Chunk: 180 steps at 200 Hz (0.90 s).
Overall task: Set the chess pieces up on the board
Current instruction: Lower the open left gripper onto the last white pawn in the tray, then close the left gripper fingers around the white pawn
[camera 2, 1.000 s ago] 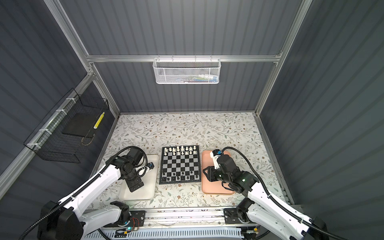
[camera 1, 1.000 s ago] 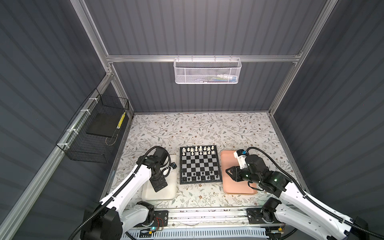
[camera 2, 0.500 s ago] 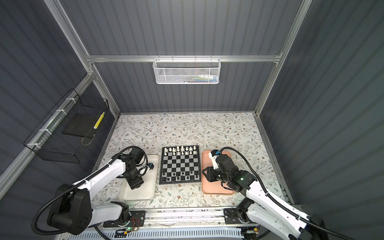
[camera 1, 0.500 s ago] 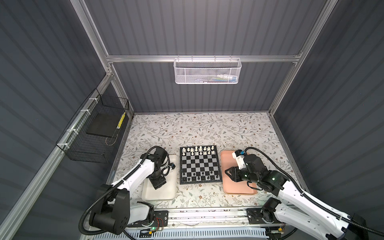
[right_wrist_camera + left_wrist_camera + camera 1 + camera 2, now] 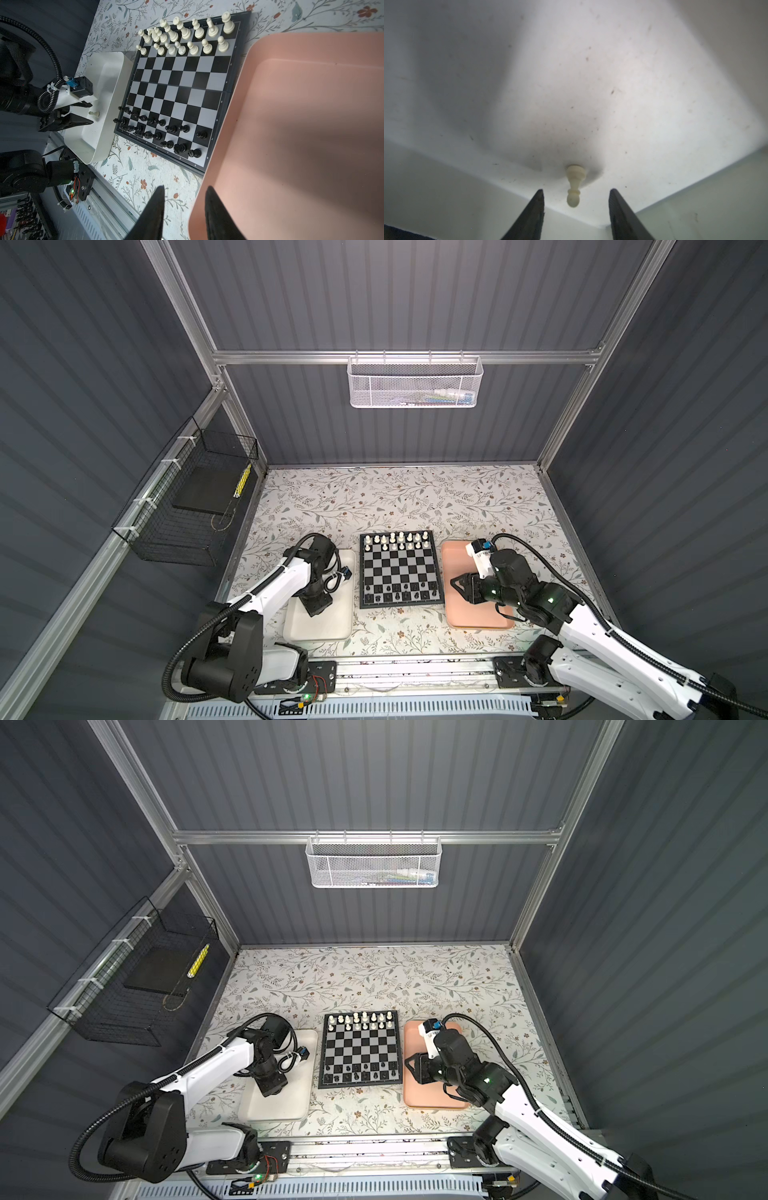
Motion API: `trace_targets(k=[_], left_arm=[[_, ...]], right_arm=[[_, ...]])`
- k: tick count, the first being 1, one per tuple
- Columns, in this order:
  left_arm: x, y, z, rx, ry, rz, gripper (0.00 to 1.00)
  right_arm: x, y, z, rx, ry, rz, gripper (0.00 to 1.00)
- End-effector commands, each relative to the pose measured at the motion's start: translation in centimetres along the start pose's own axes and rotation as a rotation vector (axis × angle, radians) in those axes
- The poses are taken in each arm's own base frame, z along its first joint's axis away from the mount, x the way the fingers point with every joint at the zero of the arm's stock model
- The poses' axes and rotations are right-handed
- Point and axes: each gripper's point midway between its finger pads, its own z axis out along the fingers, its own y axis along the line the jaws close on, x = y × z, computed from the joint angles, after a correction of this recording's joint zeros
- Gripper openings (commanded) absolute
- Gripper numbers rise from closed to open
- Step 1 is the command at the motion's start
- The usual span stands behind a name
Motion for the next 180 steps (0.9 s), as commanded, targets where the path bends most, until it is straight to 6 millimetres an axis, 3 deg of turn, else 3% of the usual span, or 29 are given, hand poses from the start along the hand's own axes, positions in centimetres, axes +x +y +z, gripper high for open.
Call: trace_targets(k=[1,180], left_arm=[[0.28,-0.65,0.57,0.039,0.012,-0.012,0.46],[0.25,-0.24,0.59,0.023,0.021,-0.015,0.32]], right_arm=[[0.33,-0.40,0.06,0.010,-0.002,-0.012,0.36],[0.42,-0.59,-0.21,0.021,0.000,-0.025,0.36]])
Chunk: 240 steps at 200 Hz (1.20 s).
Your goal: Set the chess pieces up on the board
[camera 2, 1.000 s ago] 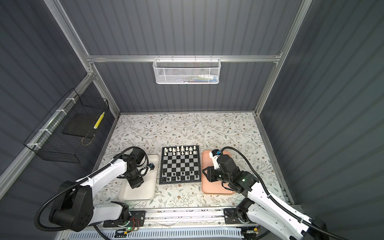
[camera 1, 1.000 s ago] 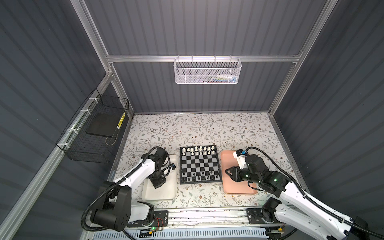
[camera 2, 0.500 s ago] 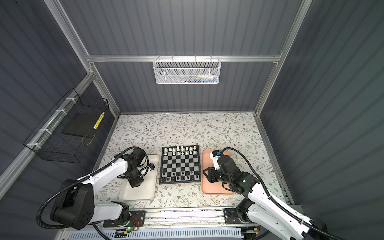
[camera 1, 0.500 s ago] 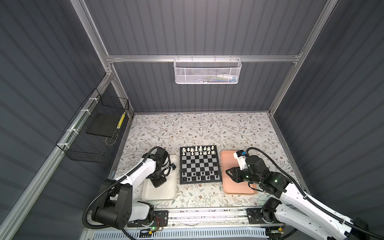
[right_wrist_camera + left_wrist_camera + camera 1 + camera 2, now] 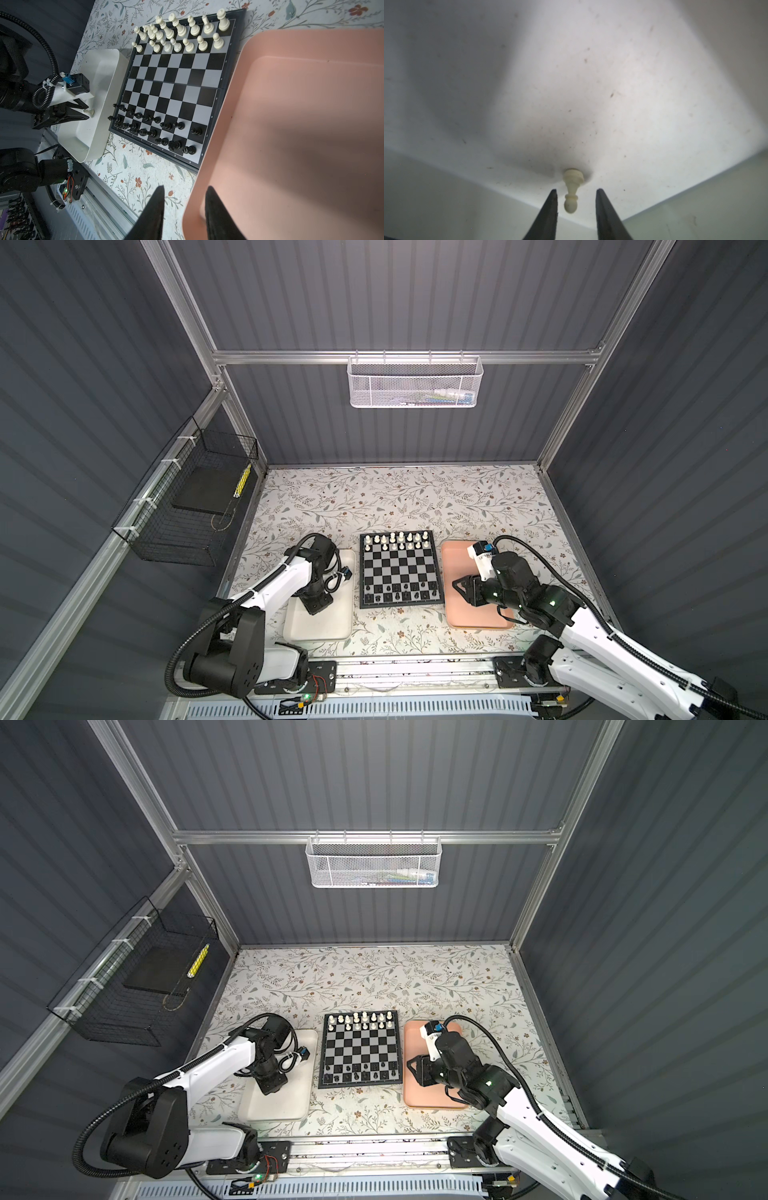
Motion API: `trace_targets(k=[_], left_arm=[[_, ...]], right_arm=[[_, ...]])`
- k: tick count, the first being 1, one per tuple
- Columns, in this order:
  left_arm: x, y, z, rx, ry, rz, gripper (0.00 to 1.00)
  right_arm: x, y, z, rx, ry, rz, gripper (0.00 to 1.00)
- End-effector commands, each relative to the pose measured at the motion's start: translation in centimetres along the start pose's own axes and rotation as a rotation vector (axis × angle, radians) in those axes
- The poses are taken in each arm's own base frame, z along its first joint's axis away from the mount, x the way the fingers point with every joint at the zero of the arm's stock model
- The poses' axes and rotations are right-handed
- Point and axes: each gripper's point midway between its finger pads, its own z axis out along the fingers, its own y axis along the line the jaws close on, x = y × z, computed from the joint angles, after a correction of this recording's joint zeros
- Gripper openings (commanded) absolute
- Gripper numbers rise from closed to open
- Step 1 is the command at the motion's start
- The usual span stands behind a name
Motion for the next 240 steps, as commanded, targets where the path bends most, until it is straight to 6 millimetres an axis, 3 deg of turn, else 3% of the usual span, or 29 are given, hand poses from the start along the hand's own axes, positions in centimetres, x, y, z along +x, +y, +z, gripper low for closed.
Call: trace_targets(k=[1,82,240], left_arm=[[0.29,-0.12,0.31,0.011,0.013,-0.009,0.31],[0.57,-0.21,0.99,0.012,0.032,0.003,0.25],[0.36,0.41,0.00,-0.020,0.013,0.004,0.22]], right_arm=[[-0.07,-0.02,-0.07,0.006,0.004,-0.012,0.36],[-0.17,0.02,-0.06,0.008,0.006,-0.013,0.36],[0.01,-0.13,-0.01,0.011,0.008,-0.012,0.36]])
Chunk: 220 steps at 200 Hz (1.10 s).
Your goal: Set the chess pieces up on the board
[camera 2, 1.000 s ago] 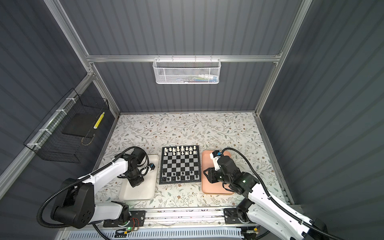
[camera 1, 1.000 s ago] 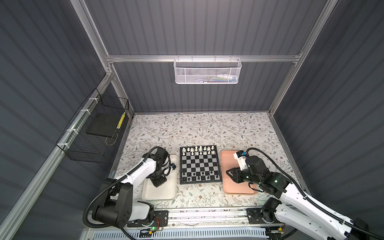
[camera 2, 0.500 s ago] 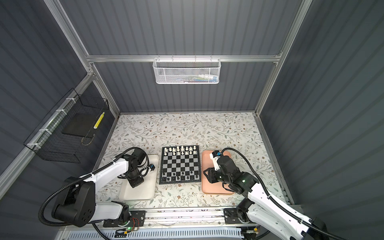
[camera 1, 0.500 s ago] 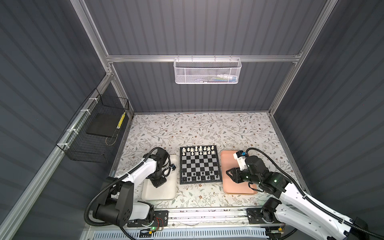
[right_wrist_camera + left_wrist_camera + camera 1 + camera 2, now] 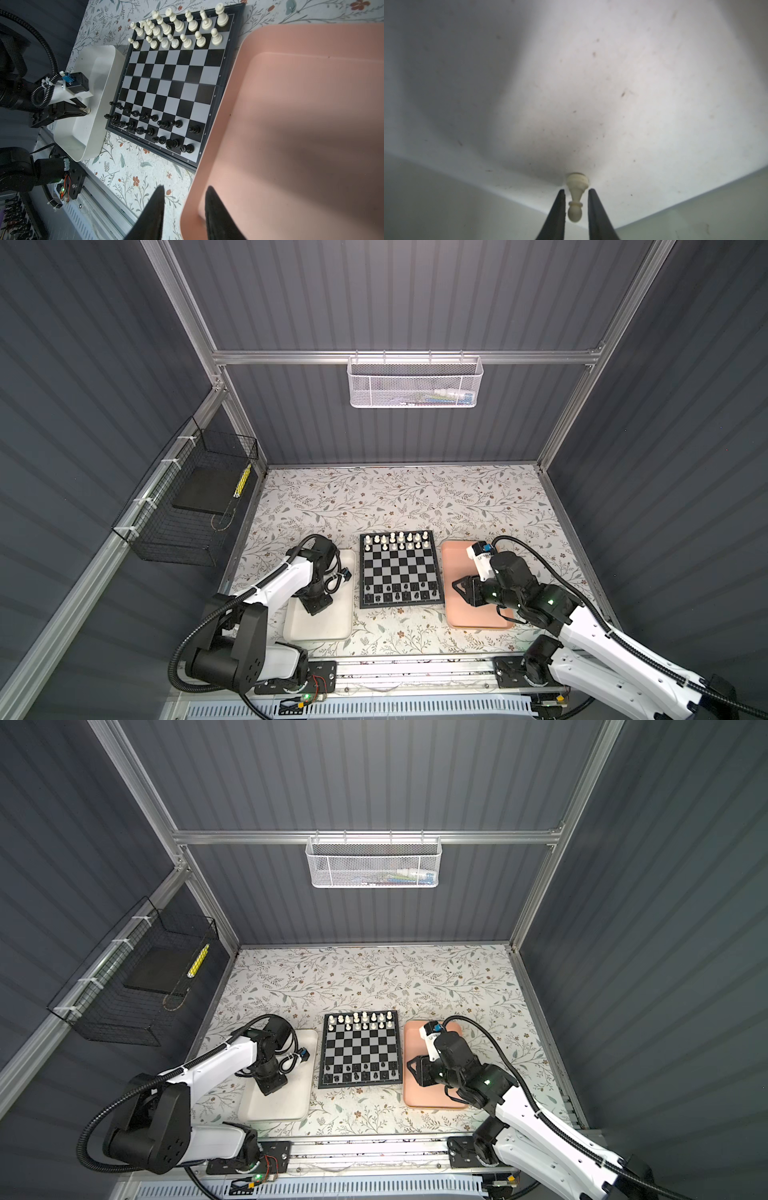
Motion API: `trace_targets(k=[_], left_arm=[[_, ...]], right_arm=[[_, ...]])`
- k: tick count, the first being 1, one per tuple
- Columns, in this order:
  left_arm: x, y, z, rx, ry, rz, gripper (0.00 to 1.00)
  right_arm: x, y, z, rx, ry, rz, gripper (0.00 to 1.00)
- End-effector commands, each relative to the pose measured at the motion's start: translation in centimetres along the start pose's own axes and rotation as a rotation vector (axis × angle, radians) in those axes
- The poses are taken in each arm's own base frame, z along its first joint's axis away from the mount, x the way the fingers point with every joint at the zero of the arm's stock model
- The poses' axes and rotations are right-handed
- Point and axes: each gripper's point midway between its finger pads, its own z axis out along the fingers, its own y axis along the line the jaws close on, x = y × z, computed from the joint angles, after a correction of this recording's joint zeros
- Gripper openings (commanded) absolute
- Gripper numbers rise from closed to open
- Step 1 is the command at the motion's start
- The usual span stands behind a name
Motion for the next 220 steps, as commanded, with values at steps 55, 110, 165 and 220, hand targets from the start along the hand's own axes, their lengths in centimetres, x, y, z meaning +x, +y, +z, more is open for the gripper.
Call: trace_targets(k=[55,110,165,220], left_arm=[[0.14,0.14,-0.60,-0.006,-0.011,0.002,0.19],[-0.04,0.15,-0.54,-0.003,-0.015,-0.004,0.17],[-0.07,0.07,-0.33,0.003,-0.013,-0.008,0.15],[-0.12,0.21,-0.52,-0.003,-0.016,-0.009,0.08]], right_arm=[[-0.09,0.03,-0.16,0.002,-0.003,-0.012,0.36],[0.01,-0.09,-0.03,0.005,0.000,-0.010,0.36],[-0.03,-0.07,0.00,0.005,0.000,-0.011,0.36],[-0.02,-0.08,0.05,0.005,0.000,-0.011,0.36]])
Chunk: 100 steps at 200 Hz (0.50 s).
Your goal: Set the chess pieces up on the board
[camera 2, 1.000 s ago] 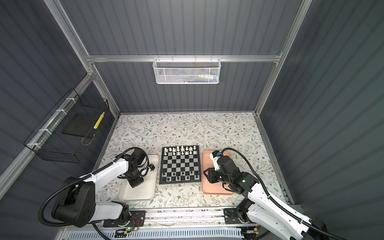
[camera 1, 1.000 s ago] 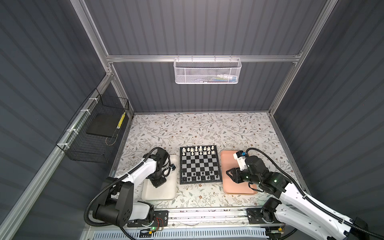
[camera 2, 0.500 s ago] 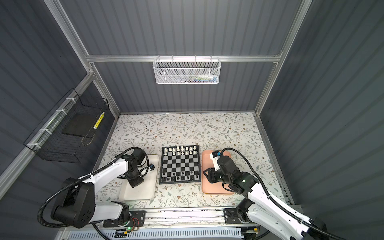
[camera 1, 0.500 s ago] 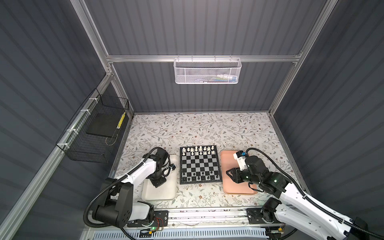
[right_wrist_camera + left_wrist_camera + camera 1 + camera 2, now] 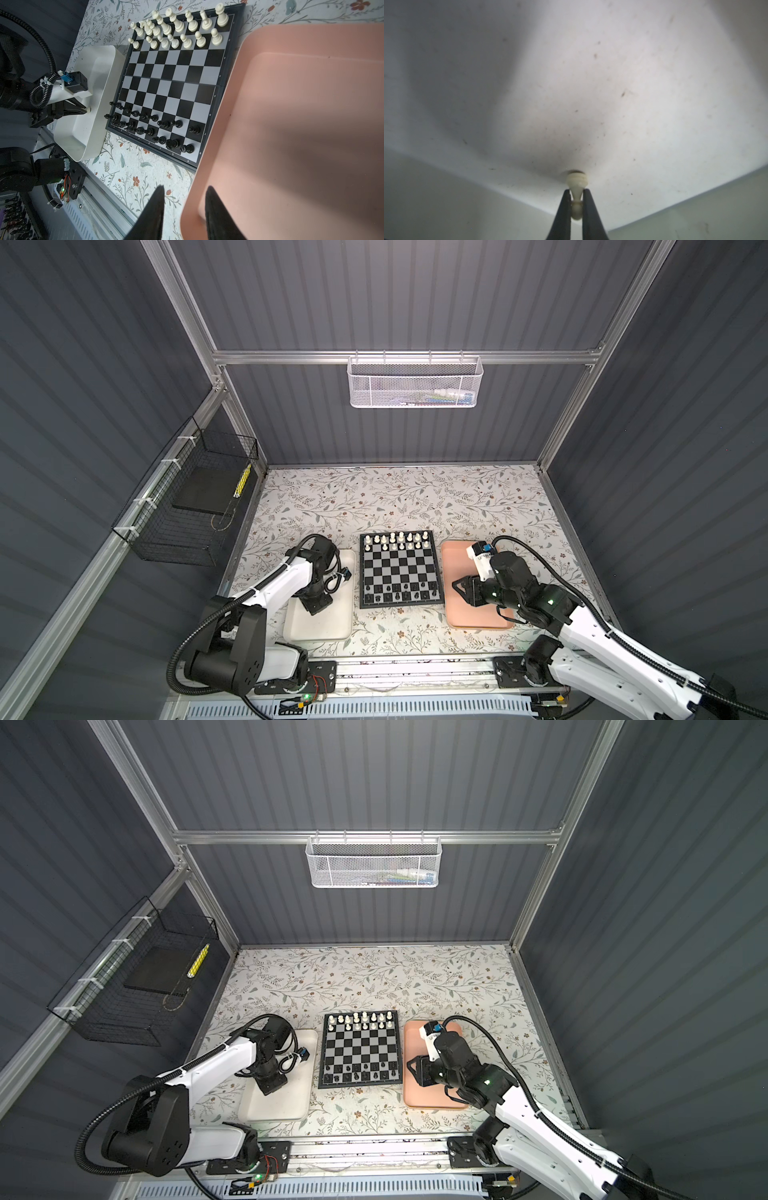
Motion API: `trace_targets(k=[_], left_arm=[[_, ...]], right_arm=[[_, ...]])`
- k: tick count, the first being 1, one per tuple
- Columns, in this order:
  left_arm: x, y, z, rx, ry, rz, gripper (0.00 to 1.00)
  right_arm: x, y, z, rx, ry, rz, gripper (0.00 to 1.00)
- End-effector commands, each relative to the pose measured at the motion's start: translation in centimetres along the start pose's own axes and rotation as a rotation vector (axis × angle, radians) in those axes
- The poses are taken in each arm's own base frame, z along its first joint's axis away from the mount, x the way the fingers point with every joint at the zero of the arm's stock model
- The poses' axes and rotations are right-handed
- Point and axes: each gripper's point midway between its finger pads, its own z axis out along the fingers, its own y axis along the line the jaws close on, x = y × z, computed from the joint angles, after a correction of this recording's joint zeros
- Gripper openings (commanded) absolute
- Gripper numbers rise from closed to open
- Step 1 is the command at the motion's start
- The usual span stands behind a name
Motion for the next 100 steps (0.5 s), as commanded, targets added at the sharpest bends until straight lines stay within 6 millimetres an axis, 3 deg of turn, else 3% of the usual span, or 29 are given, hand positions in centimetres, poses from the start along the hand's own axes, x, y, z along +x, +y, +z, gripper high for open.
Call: trace_targets(k=[1,100], left_arm=[[-0.08,0.14,-0.35,0.003,-0.007,-0.007,0.08],[-0.66,0.73,-1.24,0.000,-0.013,-0.008,0.11]], right_arm=[[0.00,-0.10,0.04,0.005,0.001,-0.011,0.36],[0.41,-0.35,-0.02,0.008,0.004,-0.005,0.36]])
